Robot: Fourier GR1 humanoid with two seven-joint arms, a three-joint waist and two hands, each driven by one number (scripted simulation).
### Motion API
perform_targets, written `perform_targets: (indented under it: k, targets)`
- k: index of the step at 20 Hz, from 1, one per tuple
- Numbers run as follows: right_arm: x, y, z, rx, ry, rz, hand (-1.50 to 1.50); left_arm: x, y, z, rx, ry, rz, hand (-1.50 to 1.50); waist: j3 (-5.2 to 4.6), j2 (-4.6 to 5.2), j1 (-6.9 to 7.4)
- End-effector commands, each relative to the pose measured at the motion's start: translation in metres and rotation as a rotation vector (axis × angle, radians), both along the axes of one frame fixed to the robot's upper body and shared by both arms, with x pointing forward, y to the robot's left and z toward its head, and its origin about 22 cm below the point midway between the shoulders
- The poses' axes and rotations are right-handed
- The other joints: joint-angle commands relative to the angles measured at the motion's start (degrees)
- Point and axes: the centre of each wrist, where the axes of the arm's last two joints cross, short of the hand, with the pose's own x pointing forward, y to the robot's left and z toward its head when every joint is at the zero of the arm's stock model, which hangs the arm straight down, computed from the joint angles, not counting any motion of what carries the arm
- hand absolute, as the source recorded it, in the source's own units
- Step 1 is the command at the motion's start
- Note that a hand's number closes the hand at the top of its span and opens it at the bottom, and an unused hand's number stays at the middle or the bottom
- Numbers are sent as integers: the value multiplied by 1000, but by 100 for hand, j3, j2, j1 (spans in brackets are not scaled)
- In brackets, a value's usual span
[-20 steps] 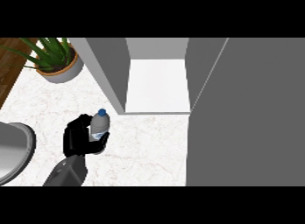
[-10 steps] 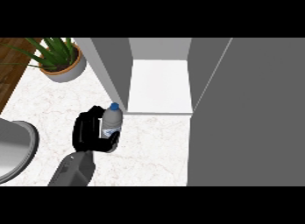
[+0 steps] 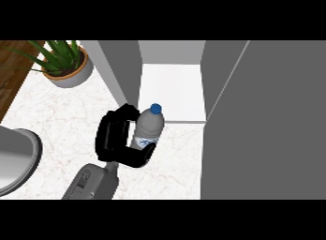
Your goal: Pick up the bottled water, place it into the cabinet and close the cabinet
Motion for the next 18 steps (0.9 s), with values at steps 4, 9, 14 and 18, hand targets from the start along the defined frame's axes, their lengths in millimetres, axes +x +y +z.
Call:
perform_targets:
  k: [4,9,14,18]
  targets:
    - [2,5,23,24,-49,7,-150,-16,-53,75,17,9,-6,150,-4,19,-107]
    - [17,4,12,31,-65,24,-150,-6,-89,96,96,23,75,150,-5,59,-153]
    - [20,10,21,30,-73,32,-150,-1,-102,126,82,-21,116,150,-8,60,-139]
    - [12,0,28,14,-78,26,-150,22,-110,128,137,1,183,150,-7,67,-191]
